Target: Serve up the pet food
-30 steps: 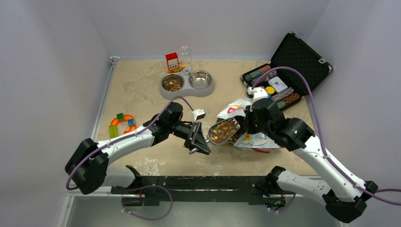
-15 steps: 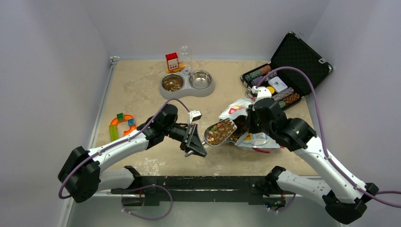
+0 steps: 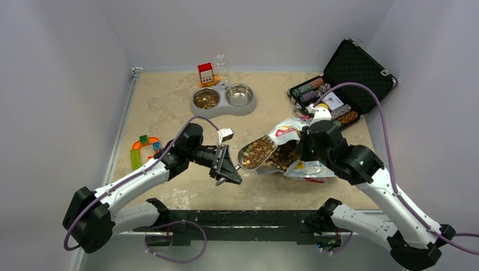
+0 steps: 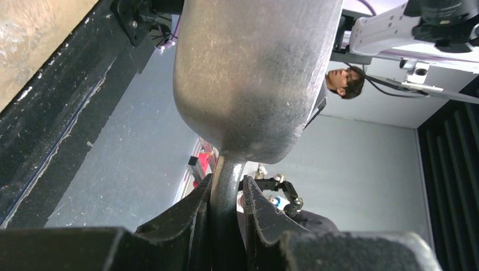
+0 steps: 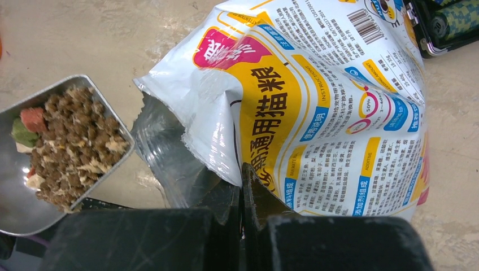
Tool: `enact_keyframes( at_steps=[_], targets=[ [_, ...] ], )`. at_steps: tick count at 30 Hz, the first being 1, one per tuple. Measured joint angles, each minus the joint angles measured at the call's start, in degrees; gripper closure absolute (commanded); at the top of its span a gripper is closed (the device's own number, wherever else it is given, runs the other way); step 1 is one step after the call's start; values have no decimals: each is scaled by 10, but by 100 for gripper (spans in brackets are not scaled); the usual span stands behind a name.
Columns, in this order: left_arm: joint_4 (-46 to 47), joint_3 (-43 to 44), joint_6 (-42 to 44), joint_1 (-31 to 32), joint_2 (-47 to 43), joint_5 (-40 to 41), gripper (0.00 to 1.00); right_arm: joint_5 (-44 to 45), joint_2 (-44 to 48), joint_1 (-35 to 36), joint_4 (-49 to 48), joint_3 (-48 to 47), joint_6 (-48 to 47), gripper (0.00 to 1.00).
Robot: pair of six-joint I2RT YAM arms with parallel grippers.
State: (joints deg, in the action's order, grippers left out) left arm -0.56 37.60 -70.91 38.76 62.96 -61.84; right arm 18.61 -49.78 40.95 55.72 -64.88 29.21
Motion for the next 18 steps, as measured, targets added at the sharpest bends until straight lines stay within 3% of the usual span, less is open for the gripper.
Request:
enact_keyframes(
  at_steps=[9,18],
  targets=[
    [0,38,-18,-71,27,-23,100,0,19,-1,10,6,6,100],
    [25,163,-52,-143,156,-30,100,-1,14,-1,11,6,6,100]
  ],
)
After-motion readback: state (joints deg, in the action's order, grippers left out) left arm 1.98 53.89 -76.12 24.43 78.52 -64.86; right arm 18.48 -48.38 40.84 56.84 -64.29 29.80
